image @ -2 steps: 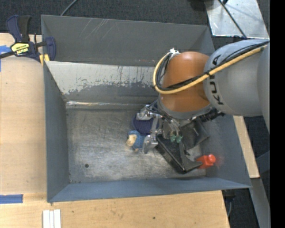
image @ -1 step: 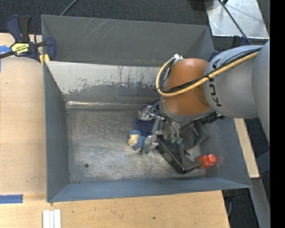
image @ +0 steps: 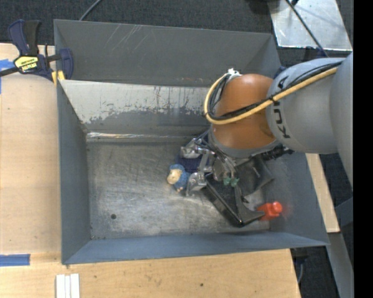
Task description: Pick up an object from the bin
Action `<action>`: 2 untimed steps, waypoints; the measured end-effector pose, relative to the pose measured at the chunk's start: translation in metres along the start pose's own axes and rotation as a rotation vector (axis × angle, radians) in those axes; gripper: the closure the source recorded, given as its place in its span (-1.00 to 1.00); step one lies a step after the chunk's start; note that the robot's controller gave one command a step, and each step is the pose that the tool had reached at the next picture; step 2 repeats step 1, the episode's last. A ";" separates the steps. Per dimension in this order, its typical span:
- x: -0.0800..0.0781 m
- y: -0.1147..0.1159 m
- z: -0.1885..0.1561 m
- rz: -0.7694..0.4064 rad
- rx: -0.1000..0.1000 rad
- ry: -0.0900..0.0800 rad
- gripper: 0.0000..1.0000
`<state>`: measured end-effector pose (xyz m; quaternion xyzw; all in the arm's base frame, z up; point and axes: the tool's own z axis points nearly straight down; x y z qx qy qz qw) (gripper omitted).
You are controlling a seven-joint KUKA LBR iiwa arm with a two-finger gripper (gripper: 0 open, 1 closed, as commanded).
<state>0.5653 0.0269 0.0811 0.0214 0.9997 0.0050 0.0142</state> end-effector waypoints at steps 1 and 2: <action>-0.002 -0.005 -0.213 -0.348 0.007 0.019 1.00; -0.002 -0.005 -0.213 -0.348 0.007 0.019 1.00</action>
Offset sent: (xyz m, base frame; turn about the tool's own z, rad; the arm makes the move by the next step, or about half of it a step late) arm -0.0068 -0.0073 0.2086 -0.3487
